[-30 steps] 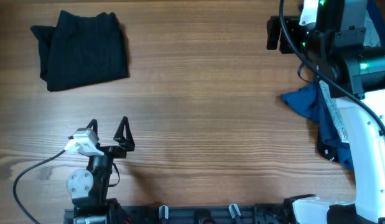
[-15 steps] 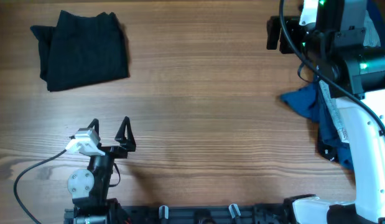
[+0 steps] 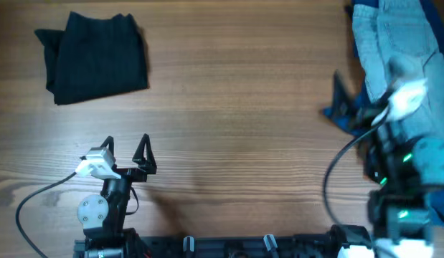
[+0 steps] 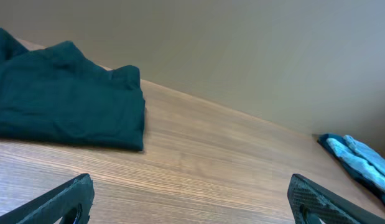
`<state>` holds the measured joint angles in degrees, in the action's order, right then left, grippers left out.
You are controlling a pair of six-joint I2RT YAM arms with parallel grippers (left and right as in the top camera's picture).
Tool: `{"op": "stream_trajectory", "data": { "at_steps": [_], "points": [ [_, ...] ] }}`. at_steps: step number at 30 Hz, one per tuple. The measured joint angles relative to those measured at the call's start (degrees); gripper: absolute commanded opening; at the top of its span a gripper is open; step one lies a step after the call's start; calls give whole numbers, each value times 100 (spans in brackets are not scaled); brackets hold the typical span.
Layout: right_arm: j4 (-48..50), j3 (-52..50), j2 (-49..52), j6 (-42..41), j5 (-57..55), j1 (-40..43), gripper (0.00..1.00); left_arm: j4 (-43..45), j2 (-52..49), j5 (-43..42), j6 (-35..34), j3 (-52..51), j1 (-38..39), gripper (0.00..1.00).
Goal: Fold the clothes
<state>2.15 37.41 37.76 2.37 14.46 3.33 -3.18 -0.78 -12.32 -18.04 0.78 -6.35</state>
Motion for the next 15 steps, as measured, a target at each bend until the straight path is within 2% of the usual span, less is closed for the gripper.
{"op": "stream_trajectory", "data": {
  "at_steps": [3,6,11,15],
  "points": [
    [457,-1617,-1246,-61,138,24,100,15,-9,-4,0,2,0,100],
    [584,-2721,-2208,-61,205,26,100,4,4,-2,0,-4,0,100],
    [651,-3493,-2763,-61,203,26,100,4,4,-2,0,-4,0,100],
    [105,-3696,-3217,-127,205,26,100,2,4,-2,0,-4,0,100]
  ]
}}
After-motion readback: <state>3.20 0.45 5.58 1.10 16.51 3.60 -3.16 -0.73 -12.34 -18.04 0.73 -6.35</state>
